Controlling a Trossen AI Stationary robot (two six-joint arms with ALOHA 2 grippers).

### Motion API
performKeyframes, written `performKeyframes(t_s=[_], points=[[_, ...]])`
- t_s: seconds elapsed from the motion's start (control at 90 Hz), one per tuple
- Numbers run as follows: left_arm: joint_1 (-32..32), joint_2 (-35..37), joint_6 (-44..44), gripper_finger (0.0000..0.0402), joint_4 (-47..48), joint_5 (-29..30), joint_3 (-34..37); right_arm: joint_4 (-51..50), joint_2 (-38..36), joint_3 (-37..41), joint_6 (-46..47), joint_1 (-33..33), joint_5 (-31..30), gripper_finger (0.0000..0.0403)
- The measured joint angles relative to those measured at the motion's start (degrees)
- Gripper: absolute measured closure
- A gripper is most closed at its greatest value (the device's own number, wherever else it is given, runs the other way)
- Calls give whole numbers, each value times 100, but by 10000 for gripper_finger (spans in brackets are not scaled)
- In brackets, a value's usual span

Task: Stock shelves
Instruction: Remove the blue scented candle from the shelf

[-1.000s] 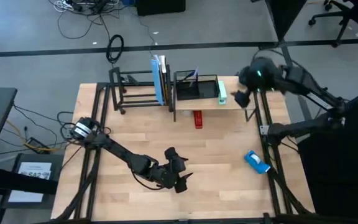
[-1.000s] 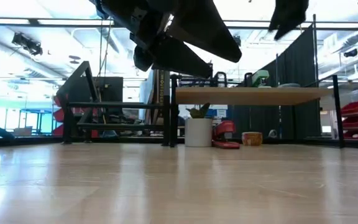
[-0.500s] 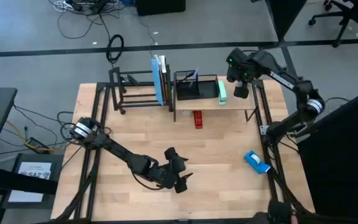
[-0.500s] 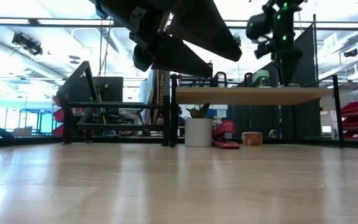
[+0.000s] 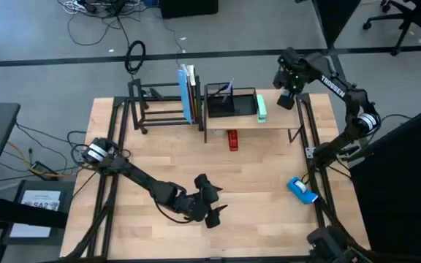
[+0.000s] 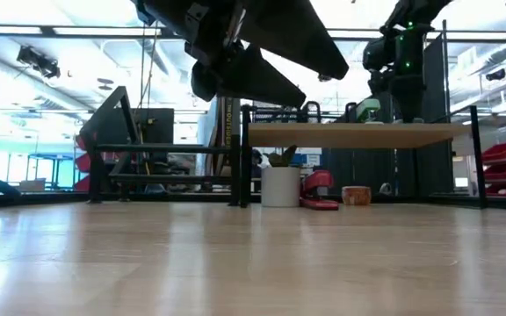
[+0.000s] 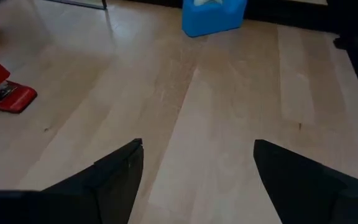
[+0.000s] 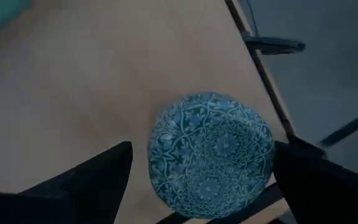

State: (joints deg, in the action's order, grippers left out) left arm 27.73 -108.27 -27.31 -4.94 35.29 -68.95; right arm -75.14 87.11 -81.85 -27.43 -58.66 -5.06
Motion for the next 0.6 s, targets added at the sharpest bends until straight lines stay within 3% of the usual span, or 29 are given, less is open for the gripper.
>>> performKeyframes(t_s=[0.222,0.411,0.6], points=[[0,0,0,117,-1,1,0,14,-15,156,131,16,35,147],[0,0,0,117,-3,0,0,9,-98,173,394,144,-88,148],[0,0,6,117,-75,0,0,-396,-547,128,834,796,-444,148]])
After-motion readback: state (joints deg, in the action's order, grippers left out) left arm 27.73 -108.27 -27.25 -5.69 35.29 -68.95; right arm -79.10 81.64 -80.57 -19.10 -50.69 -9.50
